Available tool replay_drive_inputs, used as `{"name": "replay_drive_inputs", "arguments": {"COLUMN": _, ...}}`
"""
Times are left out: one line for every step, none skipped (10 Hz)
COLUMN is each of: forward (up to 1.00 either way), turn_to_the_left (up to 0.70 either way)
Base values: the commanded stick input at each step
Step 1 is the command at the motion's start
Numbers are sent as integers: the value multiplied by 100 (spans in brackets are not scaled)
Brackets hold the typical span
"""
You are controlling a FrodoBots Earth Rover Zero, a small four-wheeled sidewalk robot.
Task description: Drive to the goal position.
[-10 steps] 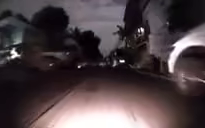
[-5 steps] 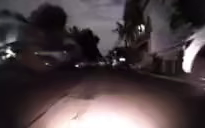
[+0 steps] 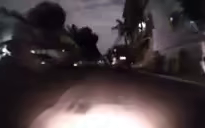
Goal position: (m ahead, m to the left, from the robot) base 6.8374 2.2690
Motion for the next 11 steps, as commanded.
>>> {"name": "replay_drive_inputs", "arguments": {"forward": 100, "turn_to_the_left": 0}}
{"name": "replay_drive_inputs", "arguments": {"forward": 100, "turn_to_the_left": 0}}
{"name": "replay_drive_inputs", "arguments": {"forward": 100, "turn_to_the_left": 0}}
{"name": "replay_drive_inputs", "arguments": {"forward": 100, "turn_to_the_left": 0}}
{"name": "replay_drive_inputs", "arguments": {"forward": 100, "turn_to_the_left": 0}}
{"name": "replay_drive_inputs", "arguments": {"forward": 100, "turn_to_the_left": 0}}
{"name": "replay_drive_inputs", "arguments": {"forward": 100, "turn_to_the_left": 0}}
{"name": "replay_drive_inputs", "arguments": {"forward": 100, "turn_to_the_left": 0}}
{"name": "replay_drive_inputs", "arguments": {"forward": 100, "turn_to_the_left": 0}}
{"name": "replay_drive_inputs", "arguments": {"forward": 100, "turn_to_the_left": 0}}
{"name": "replay_drive_inputs", "arguments": {"forward": 100, "turn_to_the_left": 0}}
